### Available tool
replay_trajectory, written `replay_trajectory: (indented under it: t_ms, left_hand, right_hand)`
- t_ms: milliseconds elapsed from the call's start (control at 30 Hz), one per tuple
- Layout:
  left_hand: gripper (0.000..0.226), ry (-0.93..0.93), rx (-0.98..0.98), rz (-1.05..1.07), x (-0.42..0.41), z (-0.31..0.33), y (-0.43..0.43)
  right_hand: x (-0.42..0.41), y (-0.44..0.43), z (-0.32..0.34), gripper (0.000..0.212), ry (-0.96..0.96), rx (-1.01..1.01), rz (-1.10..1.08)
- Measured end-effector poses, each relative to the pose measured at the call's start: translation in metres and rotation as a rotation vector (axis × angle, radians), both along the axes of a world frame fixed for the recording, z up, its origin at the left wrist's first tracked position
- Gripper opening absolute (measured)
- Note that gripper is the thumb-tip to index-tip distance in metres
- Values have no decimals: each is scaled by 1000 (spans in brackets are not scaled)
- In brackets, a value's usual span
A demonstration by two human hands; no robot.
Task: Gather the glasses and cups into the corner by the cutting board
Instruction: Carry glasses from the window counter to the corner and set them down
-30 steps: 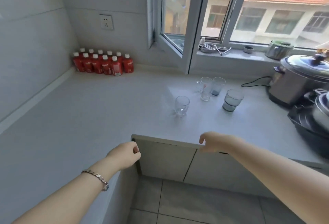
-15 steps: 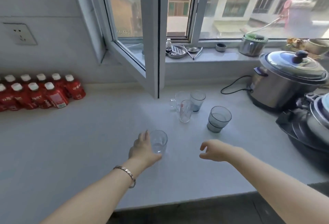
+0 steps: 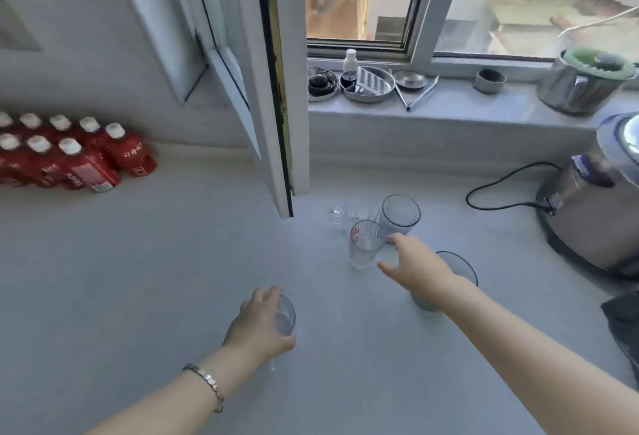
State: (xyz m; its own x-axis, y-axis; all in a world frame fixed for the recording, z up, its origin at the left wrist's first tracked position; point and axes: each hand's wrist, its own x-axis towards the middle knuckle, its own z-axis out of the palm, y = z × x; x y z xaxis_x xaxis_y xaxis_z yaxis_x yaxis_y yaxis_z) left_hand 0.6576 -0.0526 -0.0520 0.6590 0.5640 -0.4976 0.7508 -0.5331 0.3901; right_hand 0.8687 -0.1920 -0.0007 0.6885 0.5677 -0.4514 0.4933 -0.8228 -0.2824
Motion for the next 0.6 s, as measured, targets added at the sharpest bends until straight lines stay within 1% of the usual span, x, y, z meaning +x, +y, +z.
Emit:
replay_trajectory:
  t_ms: [100,200,300,500,600]
  left_hand:
    - [73,-12,-4,193,-2,7,-6]
    - [66,-16,12,367,-8,12,-13]
    - [67,-61,26,501,-23,17,-22]
    - [69,-122,95,652,-74,32,-46]
    - [68,-167,117,756,-110,38,-65]
  right_hand:
    - [16,17,-5,68,-3,71,8]
    - [24,30,-16,79,9,80,76]
    - [23,36,-31,80,-15,63,135]
    - [23,35,-43,72,-2,207,82]
    - [4,31,-35,71,22,206,215]
